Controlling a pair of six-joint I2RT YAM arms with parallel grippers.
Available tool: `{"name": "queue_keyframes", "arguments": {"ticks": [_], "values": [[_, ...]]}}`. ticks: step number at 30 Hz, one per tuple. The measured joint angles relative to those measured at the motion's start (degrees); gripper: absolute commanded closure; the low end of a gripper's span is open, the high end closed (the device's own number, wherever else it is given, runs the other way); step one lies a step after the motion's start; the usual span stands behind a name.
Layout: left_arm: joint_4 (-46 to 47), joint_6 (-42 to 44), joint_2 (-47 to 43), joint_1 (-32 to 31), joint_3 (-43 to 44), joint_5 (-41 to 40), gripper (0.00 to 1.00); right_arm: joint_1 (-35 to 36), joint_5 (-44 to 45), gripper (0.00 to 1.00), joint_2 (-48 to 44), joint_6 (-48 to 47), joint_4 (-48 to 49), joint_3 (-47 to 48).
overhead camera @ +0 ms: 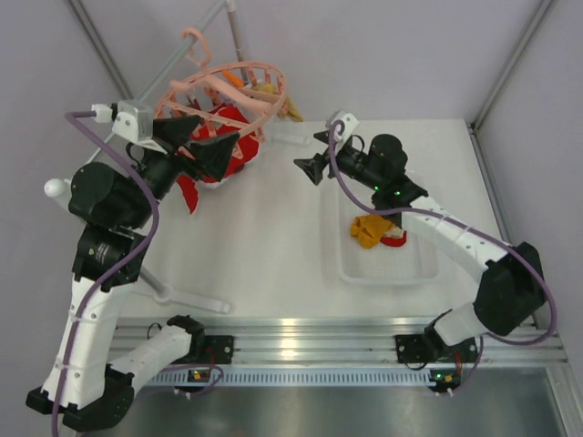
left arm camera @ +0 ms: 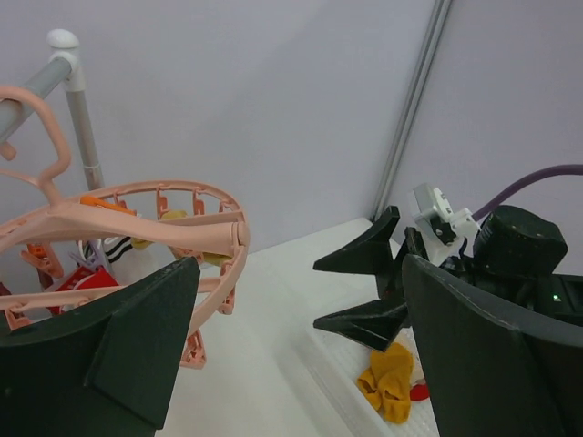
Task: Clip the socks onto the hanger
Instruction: Open the clamp at the hanger.
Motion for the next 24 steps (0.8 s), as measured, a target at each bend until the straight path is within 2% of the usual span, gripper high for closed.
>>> {"name": "queue_keyframes", "arguments": {"ticks": [4, 8, 15, 24], "values": [[3.41, 1.2, -2.21, 0.0, -4.85, 0.72, 0.05, 0.92, 0.44, 0.28, 6.64, -1.14, 4.72, 4.76], [5.2, 2.23, -3.02, 0.0, -7.74, 1.64, 0.06, 0.9, 2.8, 0.3, 10.64, -1.92, 8.55, 7.56], [7.19, 2.58, -2.25, 0.0, -8.26, 3.61, 0.05, -1.77, 3.69, 0.16, 18.49, -1.88, 13.55, 13.73], [9.2, 1.44, 1.07, 0.0, -8.41, 4.33, 0.05, -4.33, -2.34, 0.15, 28.83, -3.96, 20.61, 18.05]]}}
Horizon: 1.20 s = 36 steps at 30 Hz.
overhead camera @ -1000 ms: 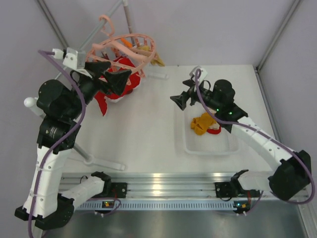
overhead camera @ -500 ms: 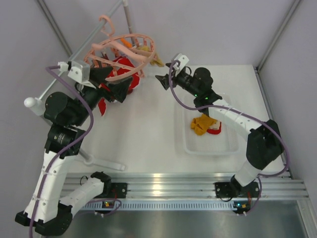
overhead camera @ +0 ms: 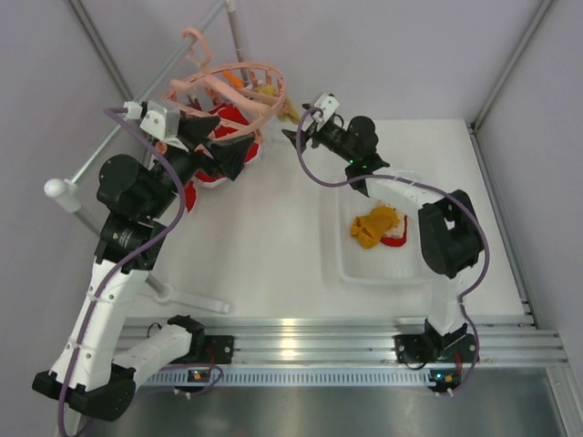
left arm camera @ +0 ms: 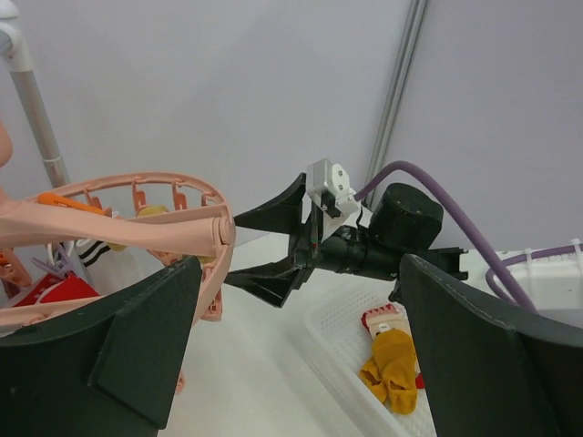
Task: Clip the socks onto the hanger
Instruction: Open the clamp at the hanger.
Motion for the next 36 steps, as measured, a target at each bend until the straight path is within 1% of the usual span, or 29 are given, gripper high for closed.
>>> {"name": "queue_keyframes", "arguments": {"ticks": [5, 8, 9, 18, 23, 24, 27, 28, 29, 31, 32, 34, 35, 36], "values": [[0.0, -0.42, 0.33, 0.0, -0.33, -0.07, 0.05, -0.02, -1.22, 0.17, 5.7, -0.39, 2.82, 5.01], [0.02, -0.39, 0.33, 0.07, -0.33, -0.11, 0.05, -0.02, -1.55, 0.2, 8.0, -0.35, 4.44, 8.22], [0.0, -0.39, 0.33, 0.09, -0.33, -0.22, 0.05, -0.02, -1.66, 0.23, 8.52, -0.33, 5.09, 9.03], [0.0, 0.57, 0.35, 0.35, -0.52, -1.36, 0.06, -0.02, -5.05, 0.53, 9.18, -0.02, 7.32, 11.06], [-0.81, 2.54, 1.14, 0.37, -0.17, -1.36, 0.07, -0.02, -7.87, 0.64, 8.63, -0.74, 6.95, 9.01], [-1.55, 3.3, 1.81, 0.37, 0.5, -1.29, 0.06, -0.02, -8.33, 0.69, 8.28, -1.07, 6.69, 8.09], [-6.69, 8.85, 5.22, 0.37, 5.22, -0.31, 0.08, 0.09, -9.84, 0.79, 6.75, -1.6, 4.81, 5.4], [-8.48, 11.45, 6.45, 0.37, 7.08, 0.2, 0.09, 0.15, -10.25, 0.81, 5.99, -1.92, 3.8, 4.68], [-10.73, 14.95, 7.74, 0.37, 9.25, 0.92, 0.12, 0.17, -10.62, 0.88, 5.16, -2.05, 3.06, 4.11], [-13.18, 19.82, 8.44, 0.37, 10.84, 2.12, 0.16, 0.28, -11.04, 0.94, 3.56, -2.45, 1.7, 3.52], [-14.01, 21.86, 8.44, 0.37, 11.13, 2.82, 0.17, 0.37, -11.08, 0.89, 2.62, -2.49, 0.94, 3.45], [-15.85, 26.18, 8.2, 0.37, 11.54, 4.5, 0.18, 0.5, -10.82, 0.68, 0.98, -2.23, 0.0, 3.45], [-16.44, 27.58, 8.07, 0.37, 11.61, 5.16, 0.18, 0.55, -10.47, 0.6, 0.28, -2.01, -0.33, 3.45], [-16.79, 28.48, 8.0, 0.37, 11.61, 5.7, 0.18, 0.63, -9.53, 0.58, -0.5, -1.73, -0.92, 3.56]]}}
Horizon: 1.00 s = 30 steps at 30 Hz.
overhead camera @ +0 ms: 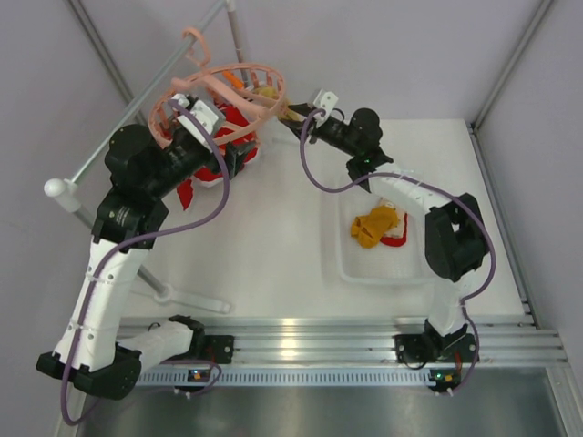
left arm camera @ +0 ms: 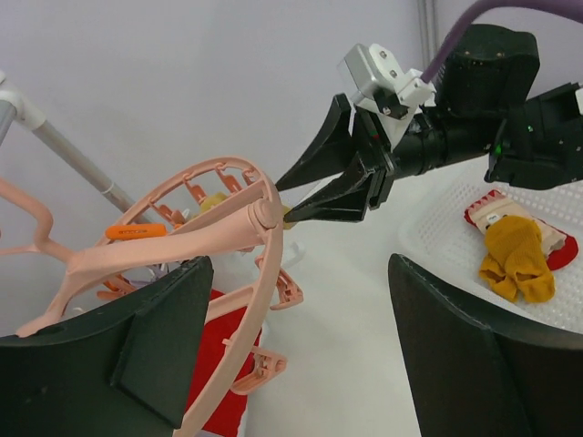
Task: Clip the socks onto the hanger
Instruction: Open the clamp at the hanger.
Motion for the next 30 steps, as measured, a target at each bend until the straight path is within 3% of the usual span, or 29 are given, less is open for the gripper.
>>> {"name": "queue_keyframes", "arguments": {"ticks": [4, 6, 11, 19, 30], "values": [[-1.11, 1.46, -0.09, 0.0, 0.2, 1.86, 0.18, 0.0, 2.95, 0.5, -0.74, 0.5, -0.55, 0.15], [-1.29, 1.49, -0.09, 0.0, 0.2, 2.43, 0.18, -0.24, 4.17, 0.42, -0.72, 0.68, -1.51, 0.09], [-1.05, 1.36, -0.28, 0.0, -0.07, 3.39, 0.17, -0.7, 5.42, 0.38, 0.0, 0.79, -1.7, 0.24], [0.5, 0.76, -0.98, 0.0, -1.99, 3.56, 0.17, -1.03, 4.59, 0.42, 6.99, 1.42, -0.52, 6.1], [1.92, 0.07, -0.96, 0.0, -2.84, 3.54, 0.17, -1.03, 2.75, 0.52, 8.41, 2.45, 1.01, 6.82]]}}
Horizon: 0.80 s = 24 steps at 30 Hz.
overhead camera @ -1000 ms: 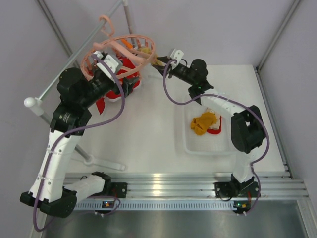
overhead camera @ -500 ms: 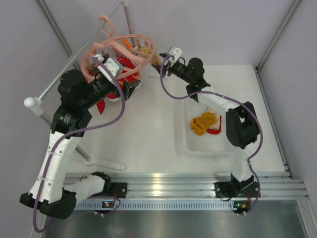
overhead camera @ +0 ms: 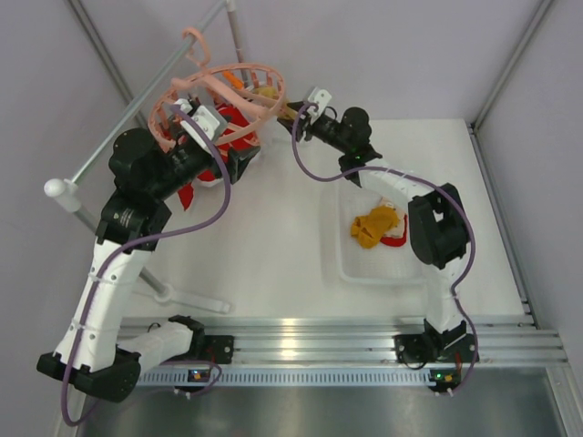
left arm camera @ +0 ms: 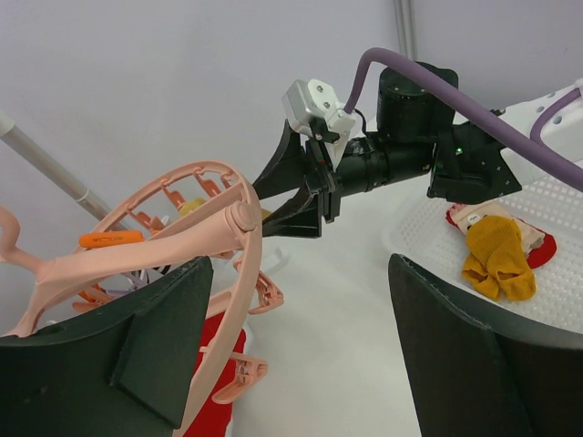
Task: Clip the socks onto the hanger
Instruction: Open the clamp at the hanger.
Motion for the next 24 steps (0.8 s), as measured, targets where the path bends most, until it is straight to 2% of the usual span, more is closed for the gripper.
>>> {"name": "queue_keyframes", "arguments": {"ticks": [4, 10, 13, 16, 17, 19, 24], "values": [[0.31, -0.57, 0.02, 0.0, -0.2, -0.02, 0.17, 0.0, -0.35, 0.63, 0.0, 0.0, 0.55, 0.0], [0.46, -0.92, 0.02, 0.0, -0.2, -0.26, 0.17, 0.02, -1.29, 0.61, 0.0, 0.0, 0.55, 0.0], [0.5, -0.92, 0.02, 0.0, -0.2, -0.33, 0.17, 0.04, -1.46, 0.67, 0.0, -0.02, 0.55, 0.0], [0.48, -0.9, 0.02, 0.0, -0.2, -0.52, 0.18, 0.07, -1.66, 0.78, 0.0, 0.07, 0.55, 0.02], [0.48, -0.87, 0.02, 0.0, -0.2, -0.61, 0.18, 0.07, -1.7, 0.88, 0.0, 0.17, 0.55, 0.02], [0.44, -0.59, 0.02, 0.0, -0.2, -0.7, 0.18, 0.07, -1.84, 1.0, -0.02, 0.28, 0.55, 0.0], [-0.83, 2.14, 0.04, 0.0, 0.09, -0.31, 0.17, 0.2, -2.21, 1.0, -2.14, 0.28, -0.72, -1.36]]}}
